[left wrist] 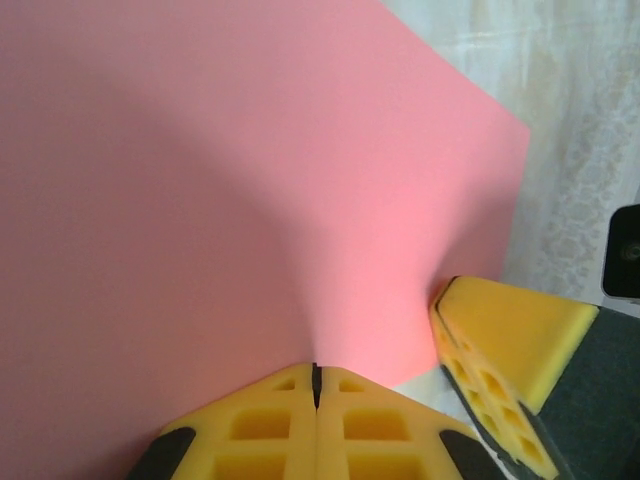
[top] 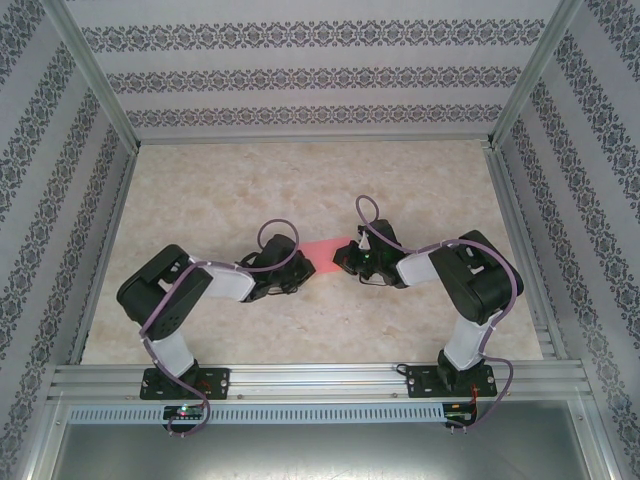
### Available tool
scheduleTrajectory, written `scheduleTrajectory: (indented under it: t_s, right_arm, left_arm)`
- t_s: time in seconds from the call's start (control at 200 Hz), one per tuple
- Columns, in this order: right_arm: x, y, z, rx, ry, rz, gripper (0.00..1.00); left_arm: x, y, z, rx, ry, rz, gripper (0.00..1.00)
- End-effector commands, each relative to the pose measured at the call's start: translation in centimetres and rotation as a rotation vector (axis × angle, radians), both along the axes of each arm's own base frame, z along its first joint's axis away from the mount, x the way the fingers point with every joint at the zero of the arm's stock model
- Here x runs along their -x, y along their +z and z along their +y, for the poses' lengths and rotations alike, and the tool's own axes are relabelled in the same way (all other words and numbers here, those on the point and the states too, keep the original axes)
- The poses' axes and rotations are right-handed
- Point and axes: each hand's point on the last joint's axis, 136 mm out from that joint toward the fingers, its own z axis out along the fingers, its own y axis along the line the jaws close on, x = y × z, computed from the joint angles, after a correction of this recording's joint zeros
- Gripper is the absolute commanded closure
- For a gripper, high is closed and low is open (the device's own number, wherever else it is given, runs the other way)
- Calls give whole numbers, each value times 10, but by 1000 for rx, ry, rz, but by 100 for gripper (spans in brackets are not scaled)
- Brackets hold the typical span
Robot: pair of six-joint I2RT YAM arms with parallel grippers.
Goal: Fold a paper plane with a square sheet of paper (pick it up from the middle)
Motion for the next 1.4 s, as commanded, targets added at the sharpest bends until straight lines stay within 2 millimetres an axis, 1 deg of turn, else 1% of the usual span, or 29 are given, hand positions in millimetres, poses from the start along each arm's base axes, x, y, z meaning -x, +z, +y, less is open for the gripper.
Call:
scheduleTrajectory:
  t_s: [0.0, 0.165, 0.32, 0.435, 0.535, 0.605, 0.624, 0.689, 0.799, 0.809, 0.854, 0.919, 0.954, 0.999, 1.039, 1.079, 1.139, 1.244, 1.304, 1.394]
  right_arm:
    - [31, -54, -44, 185, -47, 161, 100]
    - [31, -55, -49, 197, -51, 168, 100]
    - [29, -54, -49, 204, -45, 164, 100]
    - [25, -50, -50, 247, -29, 149, 100]
    - [18, -43, -51, 289, -10, 123, 100]
    - [10, -33, -47, 300, 17, 84, 100]
    - [7, -29, -46, 301, 26, 69, 100]
    - [-2, -13, -37, 301, 68, 18, 100]
    - [-17, 26, -18, 331, 137, -89, 100]
    - [-18, 29, -16, 334, 142, -98, 99]
    - [-20, 42, -8, 360, 159, -126, 95]
    - [-21, 54, 5, 389, 183, -146, 87]
    - [-21, 57, 12, 404, 189, -149, 82]
    - [-20, 58, 24, 417, 197, -149, 77]
    - [-20, 59, 35, 423, 208, -145, 74]
    - [-19, 58, 45, 432, 214, -133, 68]
    - [-19, 56, 60, 444, 222, -127, 64]
    - [-19, 49, 84, 463, 246, -109, 58]
    - [-19, 42, 98, 462, 267, -97, 57]
    - [-20, 32, 113, 453, 287, -65, 57]
  left_arm:
    - [25, -42, 62, -181, 133, 145, 100]
    - [31, -47, 89, -203, 186, 183, 100]
    - [36, -50, 101, -202, 208, 203, 100]
    - [35, -46, 107, -208, 202, 195, 100]
    - [31, -42, 118, -210, 206, 180, 100]
    - [24, -33, 121, -192, 176, 148, 100]
    - [22, -29, 122, -192, 167, 137, 99]
    - [12, -14, 124, -187, 119, 101, 93]
    - [-3, 15, 133, -235, 52, 50, 79]
    - [-4, 17, 134, -240, 49, 46, 77]
    - [-10, 28, 139, -260, 30, 25, 61]
    - [-17, 41, 151, -303, 23, 16, 44]
    - [-21, 46, 156, -322, 19, 11, 32]
    - [-25, 52, 166, -352, 26, 13, 21]
    - [-29, 57, 174, -377, 28, 10, 13]
    - [-33, 63, 181, -403, 28, 5, 7]
    - [-37, 70, 191, -438, 28, 12, 0]
    - [-43, 78, 200, -448, 26, 13, 0]
    - [-46, 81, 204, -434, 29, 13, 0]
    - [-48, 82, 208, -419, 34, 29, 0]
